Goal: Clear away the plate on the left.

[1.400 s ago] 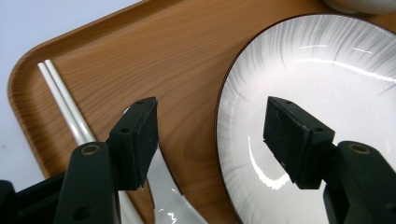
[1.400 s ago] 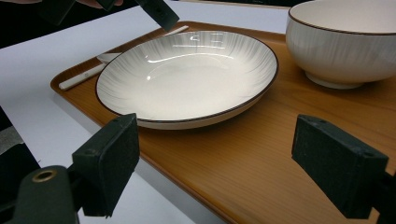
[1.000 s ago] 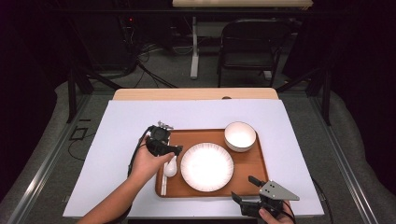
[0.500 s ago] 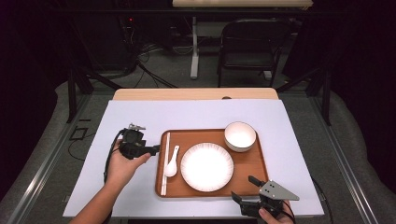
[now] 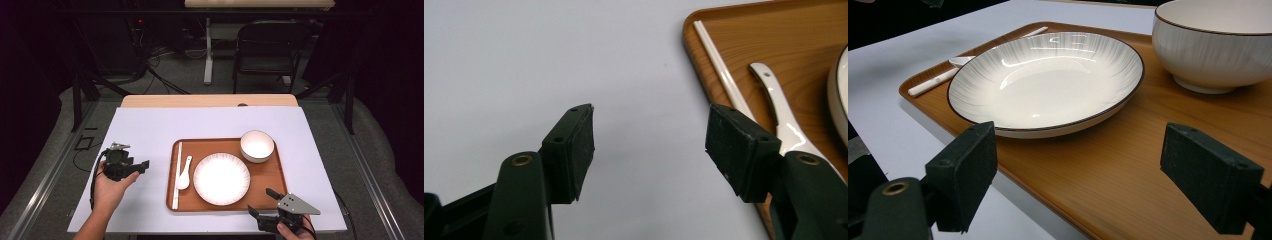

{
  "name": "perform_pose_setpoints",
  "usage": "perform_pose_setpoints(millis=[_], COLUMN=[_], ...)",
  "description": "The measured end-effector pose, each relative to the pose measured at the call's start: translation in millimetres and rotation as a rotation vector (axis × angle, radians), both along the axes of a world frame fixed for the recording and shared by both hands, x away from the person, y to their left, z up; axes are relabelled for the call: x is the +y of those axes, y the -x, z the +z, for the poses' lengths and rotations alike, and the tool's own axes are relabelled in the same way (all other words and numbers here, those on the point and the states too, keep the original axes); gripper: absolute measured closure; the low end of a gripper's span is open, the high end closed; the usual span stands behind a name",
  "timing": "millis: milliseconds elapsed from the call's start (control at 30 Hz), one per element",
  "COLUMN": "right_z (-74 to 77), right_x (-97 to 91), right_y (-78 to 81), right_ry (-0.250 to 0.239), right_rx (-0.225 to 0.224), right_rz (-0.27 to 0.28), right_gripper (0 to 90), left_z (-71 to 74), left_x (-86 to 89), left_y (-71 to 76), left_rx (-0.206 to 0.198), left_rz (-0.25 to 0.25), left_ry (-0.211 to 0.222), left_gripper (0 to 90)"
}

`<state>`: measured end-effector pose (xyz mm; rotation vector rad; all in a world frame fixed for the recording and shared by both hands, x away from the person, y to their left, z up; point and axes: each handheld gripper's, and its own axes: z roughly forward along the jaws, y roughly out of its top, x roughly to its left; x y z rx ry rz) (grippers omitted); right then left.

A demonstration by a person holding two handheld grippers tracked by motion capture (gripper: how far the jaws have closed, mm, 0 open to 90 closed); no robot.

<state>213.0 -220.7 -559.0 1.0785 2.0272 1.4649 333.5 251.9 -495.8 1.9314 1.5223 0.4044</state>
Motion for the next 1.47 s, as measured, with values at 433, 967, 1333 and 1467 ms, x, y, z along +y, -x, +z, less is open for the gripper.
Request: perform_pose_setpoints(millis=[433,967,1333,1467], right_z=[0.0,-0.1,0.1,0.0], right_x=[0.1,0.3,0.6,0.4], right_y=[0.2,0.2,0.2,0.1], right_ry=[0.003,0.001,0.000,-0.001], right_rx=[-0.001,0.003,0.003,0.002], right_rz=[-0.001,-0.002,0.001,0.000], right_gripper=[14.4,14.4,14.4,14.4], left_z=[-26.3,-45.2,-50.0,-51.6], left_x=[15.6,24.6,30.2,30.8], left_y=[19.1,29.9,30.5,30.2], left_rx=[-0.058,-0.094,-0.093,-0.082], left_rz=[0.008,0.053,0.080,0.085], left_ry=[-0.059,0.016,0.035,0.018], left_gripper=[36.3,35.9,35.4,34.1])
